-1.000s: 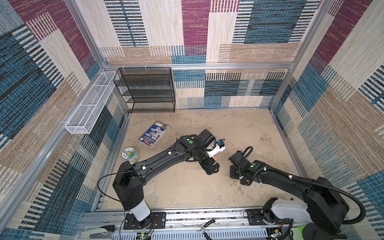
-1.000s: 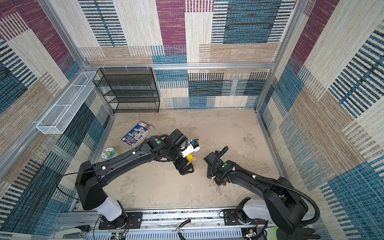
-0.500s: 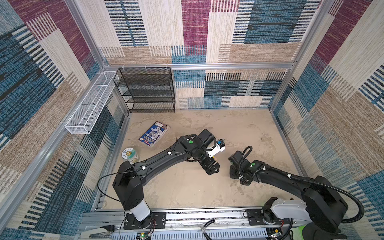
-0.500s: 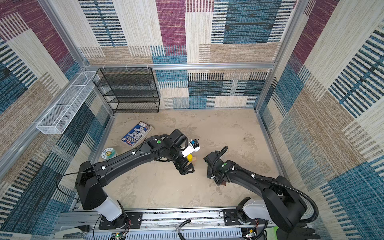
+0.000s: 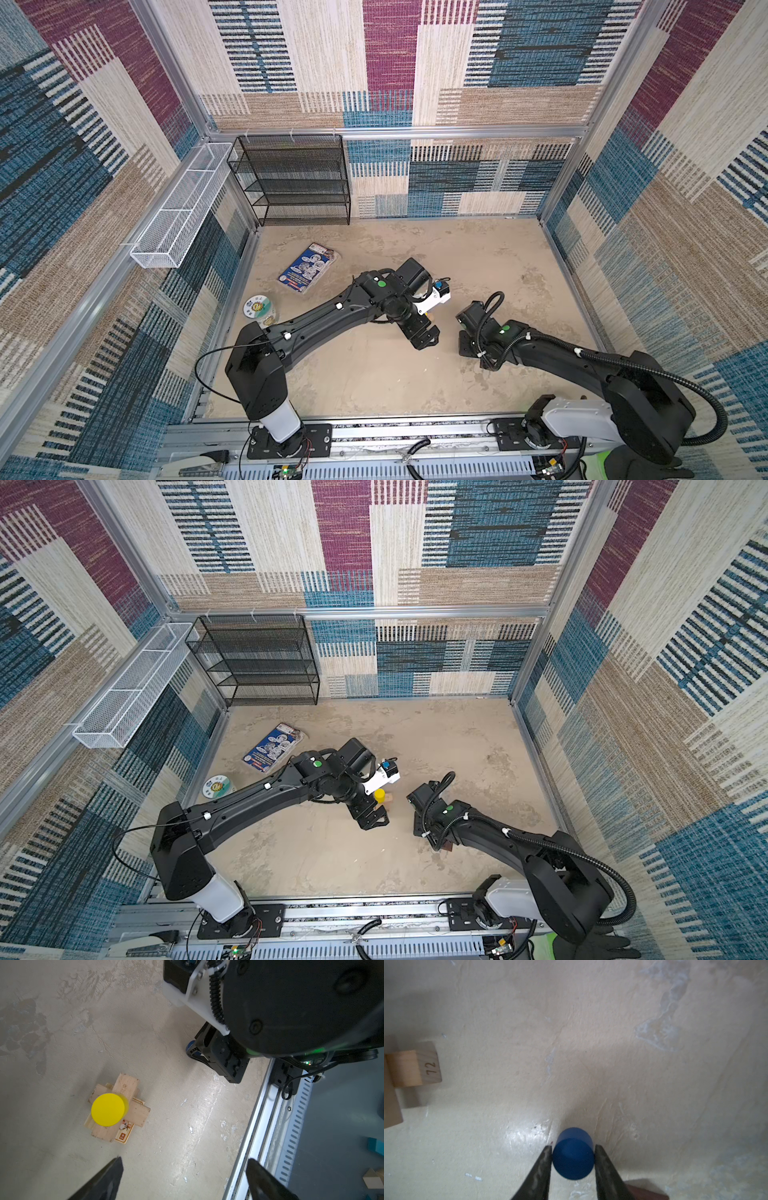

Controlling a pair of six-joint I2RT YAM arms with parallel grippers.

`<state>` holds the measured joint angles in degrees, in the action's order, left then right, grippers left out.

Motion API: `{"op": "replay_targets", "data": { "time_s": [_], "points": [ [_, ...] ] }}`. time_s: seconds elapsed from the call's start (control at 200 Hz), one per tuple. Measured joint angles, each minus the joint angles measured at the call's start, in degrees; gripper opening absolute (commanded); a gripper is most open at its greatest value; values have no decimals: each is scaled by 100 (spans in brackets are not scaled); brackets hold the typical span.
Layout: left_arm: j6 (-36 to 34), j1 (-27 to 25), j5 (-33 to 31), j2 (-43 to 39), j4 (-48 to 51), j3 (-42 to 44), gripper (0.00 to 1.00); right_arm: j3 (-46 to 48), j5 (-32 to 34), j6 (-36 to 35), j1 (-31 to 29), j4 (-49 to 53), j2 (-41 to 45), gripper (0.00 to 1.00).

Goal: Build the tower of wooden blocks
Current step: 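Close the right gripper on the blue cylinder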

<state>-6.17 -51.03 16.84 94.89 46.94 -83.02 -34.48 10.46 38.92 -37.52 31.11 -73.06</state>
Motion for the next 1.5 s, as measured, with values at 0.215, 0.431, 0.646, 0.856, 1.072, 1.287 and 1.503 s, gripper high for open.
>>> {"op": "replay_targets", "data": {
  "time_s": [0.215, 0.431, 0.646, 0.856, 1.072, 1.287, 1.503],
  "points": [
    [0, 0, 2, 0, 0, 0, 97, 2, 2, 0, 0, 0, 0, 37],
    [0, 0, 4, 0, 0, 0, 97, 2, 0, -17, 0, 0, -15, 39],
    [-2, 0, 7, 0, 0, 0, 97, 2, -79, -26, 4, 0, -20, 38],
    [-2, 0, 7, 0, 0, 0, 97, 2, -94, -48, 9, 0, -15, 37],
    [-2, 0, 7, -2, 0, 0, 97, 2, -92, -50, 9, 0, -33, 36],
    [-2, 0, 7, -7, 0, 0, 97, -2, -87, -63, 11, 0, -50, 32],
    [-2, 0, 7, -9, 0, 0, 97, -15, -81, -63, 15, 2, -63, 28]
  ]
}}
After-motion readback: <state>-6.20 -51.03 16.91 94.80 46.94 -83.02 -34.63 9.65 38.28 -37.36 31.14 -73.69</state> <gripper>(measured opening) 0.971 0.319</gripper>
